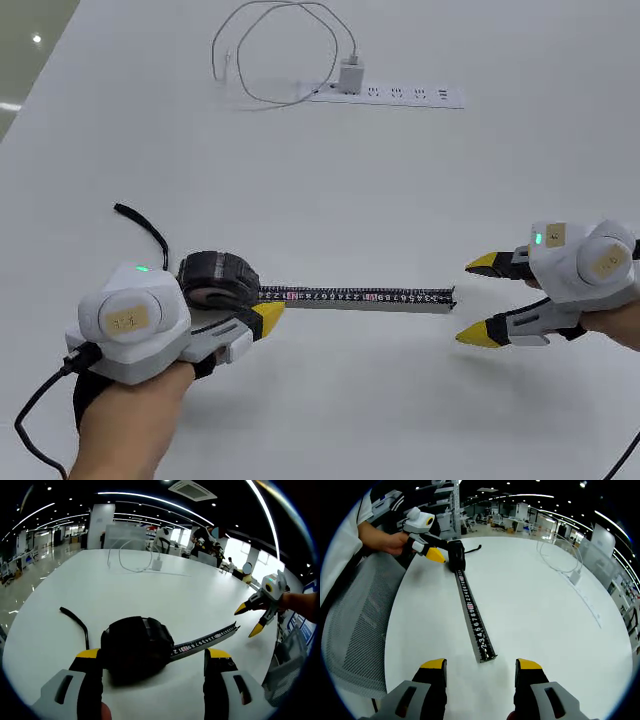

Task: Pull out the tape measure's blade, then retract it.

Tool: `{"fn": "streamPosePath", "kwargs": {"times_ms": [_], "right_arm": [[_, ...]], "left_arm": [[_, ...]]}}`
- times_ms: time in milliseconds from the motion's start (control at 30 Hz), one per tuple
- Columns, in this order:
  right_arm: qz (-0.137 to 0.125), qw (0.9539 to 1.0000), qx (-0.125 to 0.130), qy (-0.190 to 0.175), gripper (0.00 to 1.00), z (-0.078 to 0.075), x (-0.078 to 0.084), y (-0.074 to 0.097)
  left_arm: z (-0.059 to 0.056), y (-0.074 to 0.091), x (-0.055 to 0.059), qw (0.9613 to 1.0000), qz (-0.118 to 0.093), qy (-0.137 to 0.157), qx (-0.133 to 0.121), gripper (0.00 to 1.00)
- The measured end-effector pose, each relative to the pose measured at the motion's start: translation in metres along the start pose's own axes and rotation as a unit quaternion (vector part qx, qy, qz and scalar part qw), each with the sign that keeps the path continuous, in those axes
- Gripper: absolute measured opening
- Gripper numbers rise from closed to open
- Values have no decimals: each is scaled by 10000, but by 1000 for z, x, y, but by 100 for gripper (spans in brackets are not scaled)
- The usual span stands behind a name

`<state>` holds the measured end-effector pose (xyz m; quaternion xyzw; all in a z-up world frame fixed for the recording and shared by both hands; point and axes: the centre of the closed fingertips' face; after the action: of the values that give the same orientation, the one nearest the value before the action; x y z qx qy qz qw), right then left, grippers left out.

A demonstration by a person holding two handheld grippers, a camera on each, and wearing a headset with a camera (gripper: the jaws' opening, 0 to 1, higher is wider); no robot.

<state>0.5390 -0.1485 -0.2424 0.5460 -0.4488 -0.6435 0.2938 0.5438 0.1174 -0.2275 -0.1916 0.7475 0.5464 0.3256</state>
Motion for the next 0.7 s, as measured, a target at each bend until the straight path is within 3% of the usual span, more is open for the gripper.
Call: {"fn": "streamPosePath", "kwargs": {"times_ms": [700], "right_arm": [[51, 9997, -147, 186, 42, -6, -6, -11]], "left_arm": [[10, -6, -5, 9985, -102, 429, -332, 72]]}}
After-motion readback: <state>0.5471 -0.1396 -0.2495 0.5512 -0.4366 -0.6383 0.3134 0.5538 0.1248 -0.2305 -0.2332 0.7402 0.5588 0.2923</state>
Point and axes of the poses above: the centre of the closed fingertips' face, and the gripper's own axes: y roughly backward along the fingers, z roughly to its left, x roughly out of its underside, and after that the axes turned 10 degrees about z, right-handed
